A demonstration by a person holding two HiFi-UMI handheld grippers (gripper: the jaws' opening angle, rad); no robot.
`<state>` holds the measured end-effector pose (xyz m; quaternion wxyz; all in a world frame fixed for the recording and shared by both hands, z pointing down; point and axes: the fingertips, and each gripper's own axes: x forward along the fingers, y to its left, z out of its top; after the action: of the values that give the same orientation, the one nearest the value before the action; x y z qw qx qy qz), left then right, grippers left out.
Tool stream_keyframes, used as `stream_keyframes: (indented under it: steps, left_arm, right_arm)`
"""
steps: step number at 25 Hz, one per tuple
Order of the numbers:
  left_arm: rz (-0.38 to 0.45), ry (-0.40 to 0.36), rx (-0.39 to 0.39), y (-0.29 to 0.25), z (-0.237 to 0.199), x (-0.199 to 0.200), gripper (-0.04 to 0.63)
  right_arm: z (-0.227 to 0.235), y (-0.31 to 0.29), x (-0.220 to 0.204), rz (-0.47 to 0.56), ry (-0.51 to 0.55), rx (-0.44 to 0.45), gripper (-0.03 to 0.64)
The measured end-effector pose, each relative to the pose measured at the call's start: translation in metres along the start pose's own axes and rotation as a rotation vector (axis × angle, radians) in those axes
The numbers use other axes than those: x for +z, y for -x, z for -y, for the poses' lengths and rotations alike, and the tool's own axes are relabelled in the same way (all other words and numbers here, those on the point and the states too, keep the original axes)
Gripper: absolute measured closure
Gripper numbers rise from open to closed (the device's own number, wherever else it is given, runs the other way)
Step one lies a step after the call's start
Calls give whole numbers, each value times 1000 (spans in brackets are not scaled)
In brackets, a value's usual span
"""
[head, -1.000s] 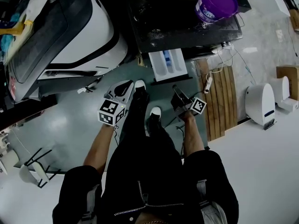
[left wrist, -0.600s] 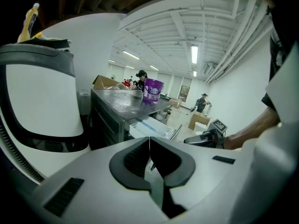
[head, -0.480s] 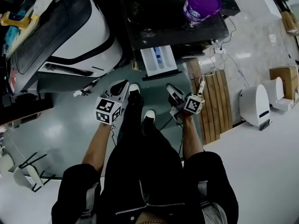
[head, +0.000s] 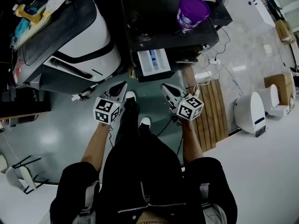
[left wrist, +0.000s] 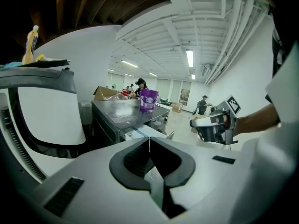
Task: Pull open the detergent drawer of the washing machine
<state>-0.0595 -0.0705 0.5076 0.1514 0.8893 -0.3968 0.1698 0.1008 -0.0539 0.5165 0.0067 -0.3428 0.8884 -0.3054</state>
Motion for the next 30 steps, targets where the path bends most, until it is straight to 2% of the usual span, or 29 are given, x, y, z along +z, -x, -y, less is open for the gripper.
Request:
stream_keyframes:
  steps: [4,8,14,24,30]
  left_arm:
    - [27,-17,4,6,9,9,574]
    - [57,-34,11,11,17,22,574]
    - [97,-60,5,16,26,40,574]
    - [123,-60,1,16,34,44,574]
    - [126,-56,-2,19,38,43,574]
  right_arm:
    - [-16,6,19,-25,189,-45,611]
    - [-26,16,37,-7,288,-78,612]
    - [-49,24,48,-40,486,-117,612]
    - [-48,42,65,46,482,-200,612]
    - [-53,46,69,66,473,-209,612]
